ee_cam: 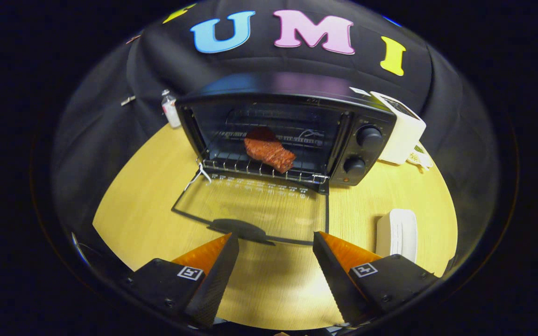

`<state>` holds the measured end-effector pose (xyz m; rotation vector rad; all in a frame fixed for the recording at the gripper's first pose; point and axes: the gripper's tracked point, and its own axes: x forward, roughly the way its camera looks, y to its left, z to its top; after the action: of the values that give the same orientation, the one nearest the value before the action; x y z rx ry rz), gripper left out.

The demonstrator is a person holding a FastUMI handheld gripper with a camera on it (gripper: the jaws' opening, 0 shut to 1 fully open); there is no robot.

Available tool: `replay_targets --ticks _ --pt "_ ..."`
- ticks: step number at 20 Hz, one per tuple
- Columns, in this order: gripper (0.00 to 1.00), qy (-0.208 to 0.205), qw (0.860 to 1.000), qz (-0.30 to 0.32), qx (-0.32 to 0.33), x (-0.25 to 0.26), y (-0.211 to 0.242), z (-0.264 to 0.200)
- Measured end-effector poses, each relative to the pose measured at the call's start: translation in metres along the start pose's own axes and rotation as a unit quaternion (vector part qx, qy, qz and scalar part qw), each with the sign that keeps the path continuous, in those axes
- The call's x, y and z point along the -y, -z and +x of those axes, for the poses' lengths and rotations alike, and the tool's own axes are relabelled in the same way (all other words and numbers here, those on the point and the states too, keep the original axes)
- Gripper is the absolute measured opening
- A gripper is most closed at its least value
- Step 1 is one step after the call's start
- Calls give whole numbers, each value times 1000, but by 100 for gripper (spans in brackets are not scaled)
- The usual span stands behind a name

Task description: Open the toaster oven, put the food inside, and close the toaster oven door.

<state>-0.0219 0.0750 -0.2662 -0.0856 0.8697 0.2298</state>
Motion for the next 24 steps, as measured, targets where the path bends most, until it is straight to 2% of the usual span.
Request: replay_targets --ticks 4,8,13,17,20,24 --pt "99 9 999 9 -31 -14 19 10" --pt "99 25 997 49 -56 -24 33 32" --pt "99 54 994 75 -53 -26 34 55" --pt "99 51 994 84 -51 -36 32 64" --pt "99 54 995 69 -40 -36 29 63" --pt "99 53 998 20 -13 -37 9 46"
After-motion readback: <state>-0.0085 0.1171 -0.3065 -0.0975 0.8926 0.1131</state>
